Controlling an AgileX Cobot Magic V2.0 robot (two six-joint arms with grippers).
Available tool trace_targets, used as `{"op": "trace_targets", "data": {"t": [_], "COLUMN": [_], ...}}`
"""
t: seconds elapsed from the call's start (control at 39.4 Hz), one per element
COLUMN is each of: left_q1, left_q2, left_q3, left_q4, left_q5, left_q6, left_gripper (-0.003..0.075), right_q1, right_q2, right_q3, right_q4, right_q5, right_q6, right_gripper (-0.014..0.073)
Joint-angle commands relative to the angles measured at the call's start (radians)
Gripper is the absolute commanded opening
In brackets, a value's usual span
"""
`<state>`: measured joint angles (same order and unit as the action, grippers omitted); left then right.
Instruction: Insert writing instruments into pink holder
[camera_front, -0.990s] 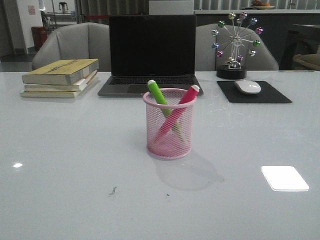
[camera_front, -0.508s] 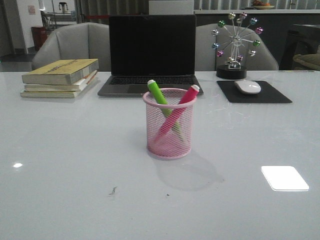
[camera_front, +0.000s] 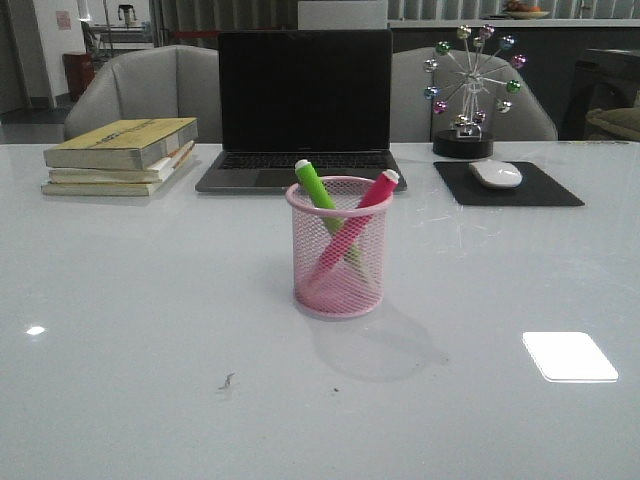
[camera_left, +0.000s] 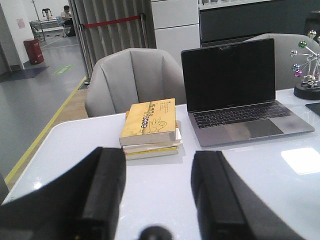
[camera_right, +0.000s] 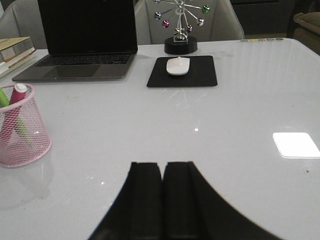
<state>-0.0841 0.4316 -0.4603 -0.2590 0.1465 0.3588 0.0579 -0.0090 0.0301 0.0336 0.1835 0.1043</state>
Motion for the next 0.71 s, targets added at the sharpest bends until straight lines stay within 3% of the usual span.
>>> {"op": "trace_targets", "data": {"t": [0.0,0.23,0.41,0.69], "left_q1": [0.001,0.001,0.001,0.049], "left_q2": [0.005,-0.066,-0.217,-0.439], "left_q3": [-0.021,0.035,0.110,0.276], "left_q4": [0.002,0.085,0.259,0.259], "left_q5": [-0.085,-0.089,-0.122,-0.146], "left_q6": [-0.012,-0.070,-0.270,-0.274], "left_gripper": [0.0327,0.0090,0.0092,0.0092], "right_q1": [-0.006,-0.006,-0.006,-0.006], "right_q2": [-0.020,-0.020,-0.020,-0.020], "right_q3": [0.002,0.002,0.002,0.002], "right_q4": [-0.009,-0.009,-0.009,-0.009], "right_q5": [-0.090,-0.090,-0.090,-0.090], "right_q6": [0.001,0.001,0.001,0.001], "right_gripper": [0.0058,0.0058,0.0058,0.0058]}}
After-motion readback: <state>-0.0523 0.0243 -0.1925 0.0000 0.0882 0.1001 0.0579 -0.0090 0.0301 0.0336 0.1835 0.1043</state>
